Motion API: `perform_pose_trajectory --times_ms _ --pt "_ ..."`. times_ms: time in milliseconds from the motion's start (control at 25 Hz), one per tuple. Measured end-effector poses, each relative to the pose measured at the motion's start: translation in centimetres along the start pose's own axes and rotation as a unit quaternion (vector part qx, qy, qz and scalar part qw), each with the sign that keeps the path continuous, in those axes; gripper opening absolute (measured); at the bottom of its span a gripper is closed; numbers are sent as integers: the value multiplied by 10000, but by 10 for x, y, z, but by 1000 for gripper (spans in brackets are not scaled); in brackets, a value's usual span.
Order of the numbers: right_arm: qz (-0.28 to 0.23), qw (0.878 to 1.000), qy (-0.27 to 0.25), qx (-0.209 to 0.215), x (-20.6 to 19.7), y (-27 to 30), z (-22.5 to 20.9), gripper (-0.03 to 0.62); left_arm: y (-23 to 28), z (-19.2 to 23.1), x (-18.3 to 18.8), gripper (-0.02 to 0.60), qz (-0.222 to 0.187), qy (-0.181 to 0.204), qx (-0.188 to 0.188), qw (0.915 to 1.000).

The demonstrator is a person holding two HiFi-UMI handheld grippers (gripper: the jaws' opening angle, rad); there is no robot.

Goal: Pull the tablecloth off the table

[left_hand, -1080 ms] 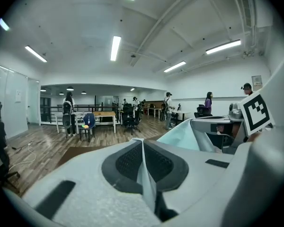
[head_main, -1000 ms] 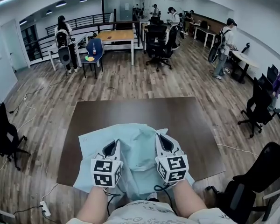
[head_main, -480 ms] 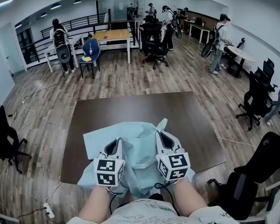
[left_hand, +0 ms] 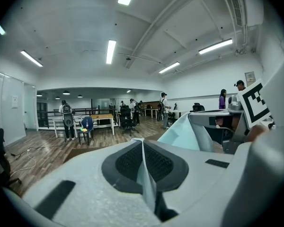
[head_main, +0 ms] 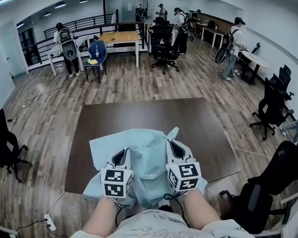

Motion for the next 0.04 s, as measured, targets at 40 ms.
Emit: perform_pose_trajectory --times_ms 40 --pt "12 10000 2 6 0 1 0 14 0 1 -1 8 5 -8 5 10000"
Point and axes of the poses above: the fingertips, and each gripper's own axes: y forward along the fingers, z to its left, x out of its top, the point moved 5 cm from there along -y, backward along the fingers, and after that the axes turned 10 degrees about -y, right-handed, at the moved point
